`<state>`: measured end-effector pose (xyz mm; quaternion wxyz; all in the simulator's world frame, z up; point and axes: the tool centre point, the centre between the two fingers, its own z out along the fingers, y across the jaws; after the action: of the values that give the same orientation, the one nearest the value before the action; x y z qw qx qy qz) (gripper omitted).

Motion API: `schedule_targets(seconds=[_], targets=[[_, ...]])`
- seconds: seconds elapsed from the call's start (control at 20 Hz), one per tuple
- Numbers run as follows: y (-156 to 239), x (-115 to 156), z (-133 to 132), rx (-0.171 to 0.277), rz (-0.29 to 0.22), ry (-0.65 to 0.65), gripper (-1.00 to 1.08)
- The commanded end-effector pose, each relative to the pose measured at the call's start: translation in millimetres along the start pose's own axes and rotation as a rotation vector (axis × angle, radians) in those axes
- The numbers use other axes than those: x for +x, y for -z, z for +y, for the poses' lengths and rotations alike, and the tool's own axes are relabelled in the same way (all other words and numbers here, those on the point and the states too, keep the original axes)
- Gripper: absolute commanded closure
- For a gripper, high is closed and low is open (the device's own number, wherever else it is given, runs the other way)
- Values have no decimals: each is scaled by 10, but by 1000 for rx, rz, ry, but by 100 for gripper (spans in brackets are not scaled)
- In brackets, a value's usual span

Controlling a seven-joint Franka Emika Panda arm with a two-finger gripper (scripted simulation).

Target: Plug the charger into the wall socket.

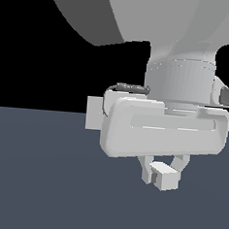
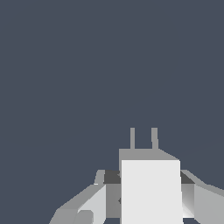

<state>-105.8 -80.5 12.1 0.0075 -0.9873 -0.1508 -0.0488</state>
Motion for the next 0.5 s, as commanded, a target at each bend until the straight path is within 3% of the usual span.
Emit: schedule_targets(seconds=[0.0,0.45], targets=[[-3,2,-1,0,0,0,108],[10,17,-18,-1,0,-7,108]])
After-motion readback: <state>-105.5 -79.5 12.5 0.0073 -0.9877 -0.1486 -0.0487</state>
